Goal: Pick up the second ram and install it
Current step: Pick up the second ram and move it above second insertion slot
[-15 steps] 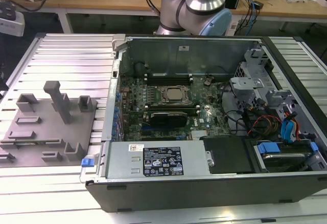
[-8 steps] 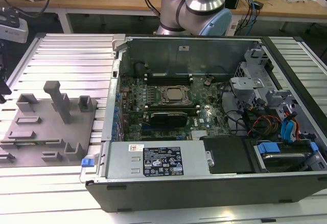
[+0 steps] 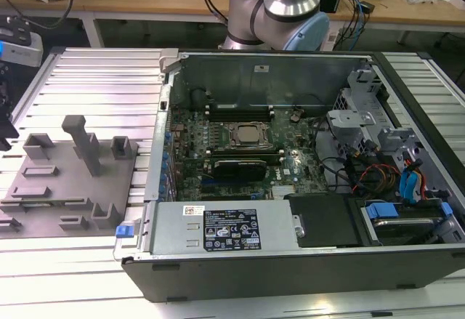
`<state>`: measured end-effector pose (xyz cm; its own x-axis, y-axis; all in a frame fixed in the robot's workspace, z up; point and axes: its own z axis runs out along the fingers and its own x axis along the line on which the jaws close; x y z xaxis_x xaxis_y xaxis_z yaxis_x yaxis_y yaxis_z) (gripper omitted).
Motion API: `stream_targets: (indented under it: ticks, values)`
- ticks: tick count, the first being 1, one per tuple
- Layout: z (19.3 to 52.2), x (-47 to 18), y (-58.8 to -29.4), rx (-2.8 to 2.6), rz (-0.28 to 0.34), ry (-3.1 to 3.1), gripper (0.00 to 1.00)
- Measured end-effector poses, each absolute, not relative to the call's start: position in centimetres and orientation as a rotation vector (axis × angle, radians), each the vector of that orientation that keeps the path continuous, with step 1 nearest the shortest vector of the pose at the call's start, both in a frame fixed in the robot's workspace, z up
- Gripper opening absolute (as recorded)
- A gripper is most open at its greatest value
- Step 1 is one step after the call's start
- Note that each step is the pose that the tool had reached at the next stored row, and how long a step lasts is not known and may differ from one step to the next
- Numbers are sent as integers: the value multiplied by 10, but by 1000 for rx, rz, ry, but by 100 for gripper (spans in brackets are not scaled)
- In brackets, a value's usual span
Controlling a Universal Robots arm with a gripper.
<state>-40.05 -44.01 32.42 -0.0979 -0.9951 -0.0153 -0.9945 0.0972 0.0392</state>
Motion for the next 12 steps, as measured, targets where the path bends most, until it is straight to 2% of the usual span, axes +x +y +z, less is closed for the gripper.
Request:
stream_targets:
  ticks: [12]
  values:
    - [312, -400, -442, 2100, -61, -2316, 30]
